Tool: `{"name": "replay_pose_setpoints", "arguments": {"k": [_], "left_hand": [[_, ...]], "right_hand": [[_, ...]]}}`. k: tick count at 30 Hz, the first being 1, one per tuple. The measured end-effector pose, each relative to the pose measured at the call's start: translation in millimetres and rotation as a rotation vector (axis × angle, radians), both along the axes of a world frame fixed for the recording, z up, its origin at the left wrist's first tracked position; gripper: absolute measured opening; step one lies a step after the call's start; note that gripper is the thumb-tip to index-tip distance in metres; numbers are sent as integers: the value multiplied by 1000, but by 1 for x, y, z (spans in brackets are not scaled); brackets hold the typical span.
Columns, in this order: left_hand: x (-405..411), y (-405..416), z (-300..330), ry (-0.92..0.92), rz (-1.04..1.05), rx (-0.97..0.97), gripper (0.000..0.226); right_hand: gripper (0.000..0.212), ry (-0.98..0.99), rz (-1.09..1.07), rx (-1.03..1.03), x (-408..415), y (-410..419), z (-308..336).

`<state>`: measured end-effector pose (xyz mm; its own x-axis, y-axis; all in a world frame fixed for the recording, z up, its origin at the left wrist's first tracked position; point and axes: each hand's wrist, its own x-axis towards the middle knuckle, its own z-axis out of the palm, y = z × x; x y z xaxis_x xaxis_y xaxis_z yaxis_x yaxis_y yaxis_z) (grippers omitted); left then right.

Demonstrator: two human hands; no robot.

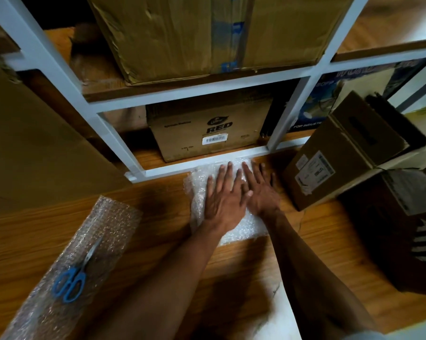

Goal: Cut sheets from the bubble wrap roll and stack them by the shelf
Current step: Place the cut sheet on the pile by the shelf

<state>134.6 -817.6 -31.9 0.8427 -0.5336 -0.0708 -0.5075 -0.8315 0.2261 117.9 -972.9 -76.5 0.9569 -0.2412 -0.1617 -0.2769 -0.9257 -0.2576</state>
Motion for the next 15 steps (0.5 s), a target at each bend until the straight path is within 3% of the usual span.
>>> {"name": "replay_pose_setpoints", "arguments": {"k": [4,15], "left_hand": [[7,14,-30,45,83,103,72],[8,34,-46,71,384,-34,76]], "right_hand": [[60,-33,-9,1,1,1,0],[65,-123,-21,60,-2,0,-8]]}}
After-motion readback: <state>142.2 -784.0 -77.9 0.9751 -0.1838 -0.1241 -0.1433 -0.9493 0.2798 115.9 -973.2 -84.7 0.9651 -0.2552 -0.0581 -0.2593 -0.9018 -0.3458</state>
